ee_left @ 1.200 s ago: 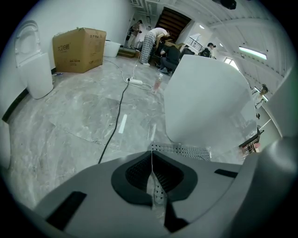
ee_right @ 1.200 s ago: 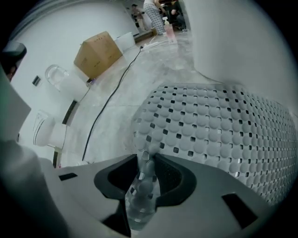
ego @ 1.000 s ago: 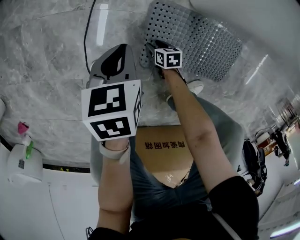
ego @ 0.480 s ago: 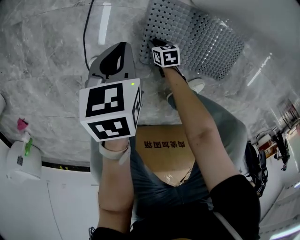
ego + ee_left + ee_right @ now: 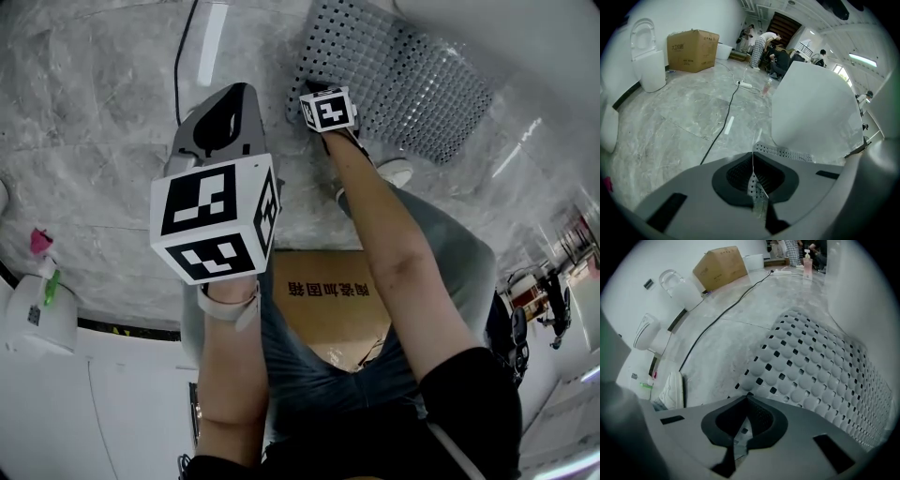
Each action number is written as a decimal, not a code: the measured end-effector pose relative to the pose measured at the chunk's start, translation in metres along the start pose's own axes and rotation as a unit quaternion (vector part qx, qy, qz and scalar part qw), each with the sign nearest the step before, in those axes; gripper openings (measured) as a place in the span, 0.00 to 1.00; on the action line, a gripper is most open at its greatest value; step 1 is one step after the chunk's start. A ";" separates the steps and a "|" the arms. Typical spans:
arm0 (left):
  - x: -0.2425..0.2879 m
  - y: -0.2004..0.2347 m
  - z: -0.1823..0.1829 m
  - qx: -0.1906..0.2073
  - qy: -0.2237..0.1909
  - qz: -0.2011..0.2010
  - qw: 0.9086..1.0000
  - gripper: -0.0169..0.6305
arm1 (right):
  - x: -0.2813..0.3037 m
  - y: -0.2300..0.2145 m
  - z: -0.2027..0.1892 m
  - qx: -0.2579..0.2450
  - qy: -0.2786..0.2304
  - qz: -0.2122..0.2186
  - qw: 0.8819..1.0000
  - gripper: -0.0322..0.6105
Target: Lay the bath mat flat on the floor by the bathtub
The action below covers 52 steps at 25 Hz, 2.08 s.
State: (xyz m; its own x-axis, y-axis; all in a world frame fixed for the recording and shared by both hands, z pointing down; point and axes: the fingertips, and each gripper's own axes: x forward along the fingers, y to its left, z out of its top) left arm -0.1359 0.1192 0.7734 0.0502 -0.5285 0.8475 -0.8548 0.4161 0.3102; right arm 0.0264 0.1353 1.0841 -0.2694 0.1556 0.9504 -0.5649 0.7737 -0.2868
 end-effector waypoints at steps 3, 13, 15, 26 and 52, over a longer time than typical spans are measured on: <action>-0.001 0.008 0.005 0.002 -0.004 0.000 1.000 0.06 | 0.008 0.001 0.001 -0.009 0.014 -0.008 1.000 0.09; -0.003 0.025 0.022 -0.007 -0.015 0.000 1.000 0.06 | 0.007 0.004 0.004 -0.024 0.004 -0.001 1.000 0.09; -0.002 0.027 0.019 -0.011 -0.010 -0.001 1.000 0.06 | 0.000 0.009 0.004 -0.030 -0.003 -0.007 1.000 0.09; -0.012 0.042 -0.010 -0.027 0.005 0.016 0.999 0.06 | -0.014 0.044 -0.033 -0.077 0.012 -0.045 0.996 0.45; -0.018 0.080 0.002 -0.025 -0.001 0.041 0.999 0.06 | 0.026 0.008 -0.001 -0.025 0.027 -0.045 0.998 0.26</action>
State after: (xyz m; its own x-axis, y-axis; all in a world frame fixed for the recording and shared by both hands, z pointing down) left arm -0.2060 0.1609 0.7820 -0.0205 -0.4922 0.8702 -0.8290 0.4949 0.2604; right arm 0.0152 0.1461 1.1065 -0.1754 0.1165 0.9776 -0.5447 0.8156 -0.1949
